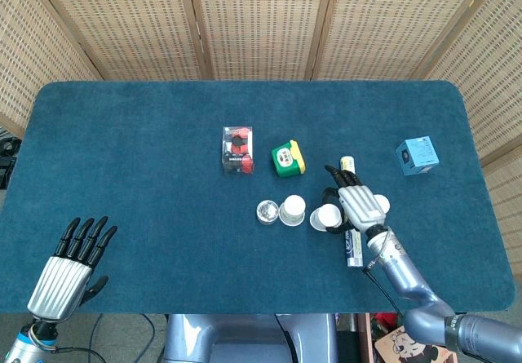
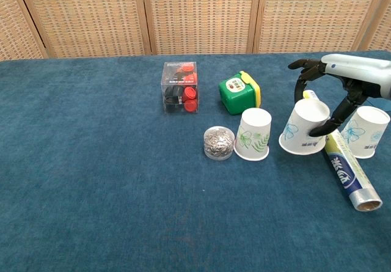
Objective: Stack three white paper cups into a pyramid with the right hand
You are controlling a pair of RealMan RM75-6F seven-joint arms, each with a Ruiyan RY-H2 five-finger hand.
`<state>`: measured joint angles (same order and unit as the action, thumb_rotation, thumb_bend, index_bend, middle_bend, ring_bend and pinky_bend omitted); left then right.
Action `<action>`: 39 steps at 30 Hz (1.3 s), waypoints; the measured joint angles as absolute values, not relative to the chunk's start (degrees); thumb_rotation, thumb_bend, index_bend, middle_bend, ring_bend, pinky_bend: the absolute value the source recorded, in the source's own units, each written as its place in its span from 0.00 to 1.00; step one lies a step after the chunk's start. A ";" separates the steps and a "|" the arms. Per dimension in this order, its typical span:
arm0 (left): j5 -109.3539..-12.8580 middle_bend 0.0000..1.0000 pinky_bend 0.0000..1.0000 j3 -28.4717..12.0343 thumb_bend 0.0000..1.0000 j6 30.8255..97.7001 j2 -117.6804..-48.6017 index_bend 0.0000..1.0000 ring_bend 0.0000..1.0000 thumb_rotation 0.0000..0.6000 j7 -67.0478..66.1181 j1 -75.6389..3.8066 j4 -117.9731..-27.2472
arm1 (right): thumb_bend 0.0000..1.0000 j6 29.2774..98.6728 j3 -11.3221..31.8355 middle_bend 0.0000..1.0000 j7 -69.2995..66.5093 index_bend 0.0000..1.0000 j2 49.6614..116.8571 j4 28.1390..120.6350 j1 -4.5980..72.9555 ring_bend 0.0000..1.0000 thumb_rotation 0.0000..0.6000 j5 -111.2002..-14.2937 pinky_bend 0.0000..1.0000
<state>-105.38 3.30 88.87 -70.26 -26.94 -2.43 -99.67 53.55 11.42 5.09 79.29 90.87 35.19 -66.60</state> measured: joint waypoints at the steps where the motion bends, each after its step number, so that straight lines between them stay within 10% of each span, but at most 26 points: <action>1: -105.36 0.00 0.00 3.27 0.21 88.87 -70.27 0.00 0.00 1.00 -26.91 -2.43 -99.69 | 0.13 53.26 11.47 0.00 5.10 0.55 79.62 90.38 35.41 0.00 1.00 -66.26 0.00; 39: -105.26 0.00 0.00 3.41 0.21 88.35 -70.39 0.00 0.00 1.00 -26.74 -2.67 -99.52 | 0.13 49.12 12.09 0.00 2.60 0.44 84.60 82.25 38.82 0.00 1.00 -62.14 0.00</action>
